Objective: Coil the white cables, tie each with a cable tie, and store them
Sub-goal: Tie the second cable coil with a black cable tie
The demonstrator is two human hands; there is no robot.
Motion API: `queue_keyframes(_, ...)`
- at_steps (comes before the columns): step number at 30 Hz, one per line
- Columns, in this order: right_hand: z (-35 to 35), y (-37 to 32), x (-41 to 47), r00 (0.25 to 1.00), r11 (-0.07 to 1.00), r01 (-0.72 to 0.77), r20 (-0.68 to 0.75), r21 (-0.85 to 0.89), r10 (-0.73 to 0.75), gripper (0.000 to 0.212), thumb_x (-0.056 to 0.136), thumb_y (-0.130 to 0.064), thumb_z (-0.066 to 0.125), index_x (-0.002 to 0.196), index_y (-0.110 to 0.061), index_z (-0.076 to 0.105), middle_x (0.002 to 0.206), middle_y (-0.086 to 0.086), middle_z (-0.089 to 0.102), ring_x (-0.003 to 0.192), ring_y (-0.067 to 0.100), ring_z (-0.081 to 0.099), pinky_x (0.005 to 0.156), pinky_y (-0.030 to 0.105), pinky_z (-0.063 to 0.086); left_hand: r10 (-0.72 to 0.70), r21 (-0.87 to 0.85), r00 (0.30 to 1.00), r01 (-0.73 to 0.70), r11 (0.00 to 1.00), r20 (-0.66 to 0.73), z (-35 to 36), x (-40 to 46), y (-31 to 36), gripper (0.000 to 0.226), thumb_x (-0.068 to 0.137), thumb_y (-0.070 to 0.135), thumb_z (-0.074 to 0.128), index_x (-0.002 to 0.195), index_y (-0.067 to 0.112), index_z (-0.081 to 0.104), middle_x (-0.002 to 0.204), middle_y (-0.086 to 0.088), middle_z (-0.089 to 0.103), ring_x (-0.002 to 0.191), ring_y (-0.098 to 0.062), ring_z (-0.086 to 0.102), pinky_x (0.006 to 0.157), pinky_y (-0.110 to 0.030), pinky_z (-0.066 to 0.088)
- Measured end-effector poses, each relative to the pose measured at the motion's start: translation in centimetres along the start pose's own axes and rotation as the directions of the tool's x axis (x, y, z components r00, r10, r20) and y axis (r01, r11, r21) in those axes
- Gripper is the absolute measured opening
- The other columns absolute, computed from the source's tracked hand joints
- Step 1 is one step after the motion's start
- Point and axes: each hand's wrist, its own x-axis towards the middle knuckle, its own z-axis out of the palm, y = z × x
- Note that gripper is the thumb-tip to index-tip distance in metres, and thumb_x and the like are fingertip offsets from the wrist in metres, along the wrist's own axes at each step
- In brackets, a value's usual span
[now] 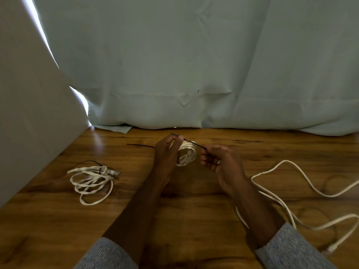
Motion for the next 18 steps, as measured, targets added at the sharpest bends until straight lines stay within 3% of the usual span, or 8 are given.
queue_keyframes(5, 0.04, 0.32, -0.27, 0.999, 0.988, -0.018, 0.047, -0.154, 0.026, 0.009, 0.091, 0.002, 0.063, 0.098, 0.002, 0.069, 0.081, 0.013, 0.074, 0.065, 0.019, 0.069, 0.058, 0.029, 0.057, -0.006, -0.017, 0.999, 0.006, 1.000, -0.036, -0.22, -0.04, -0.02, 0.019, 0.097, 0.016, 0.061, 0.083, 0.012, 0.073, 0.075, -0.005, 0.074, 0.067, -0.018, 0.072, 0.054, -0.028, 0.055)
queue_keyframes(9, -0.02, 0.53, -0.19, 0.997, 0.975, 0.005, 0.078, -0.222, 0.012, 0.010, 0.086, 0.003, 0.070, 0.096, -0.001, 0.072, 0.081, 0.012, 0.075, 0.067, 0.019, 0.069, 0.062, 0.031, 0.058, -0.003, -0.026, 0.999, 0.002, 1.000, -0.036, -0.15, 0.00, 0.16, 0.017, 0.098, 0.014, 0.060, 0.087, 0.007, 0.072, 0.073, -0.002, 0.073, 0.066, -0.014, 0.071, 0.051, -0.023, 0.053)
queue_keyframes(18, -0.07, 0.61, 0.09, 0.994, 0.899, 0.109, 0.062, -0.425, -0.092, 0.008, 0.084, 0.000, 0.075, 0.089, -0.006, 0.075, 0.079, 0.008, 0.076, 0.065, 0.015, 0.068, 0.063, 0.033, 0.059, -0.041, -0.019, 0.999, 0.041, 0.999, -0.013, -0.21, 0.19, 0.00, 0.017, 0.096, 0.012, 0.059, 0.093, 0.008, 0.075, 0.087, -0.007, 0.076, 0.078, -0.022, 0.073, 0.063, -0.035, 0.059)
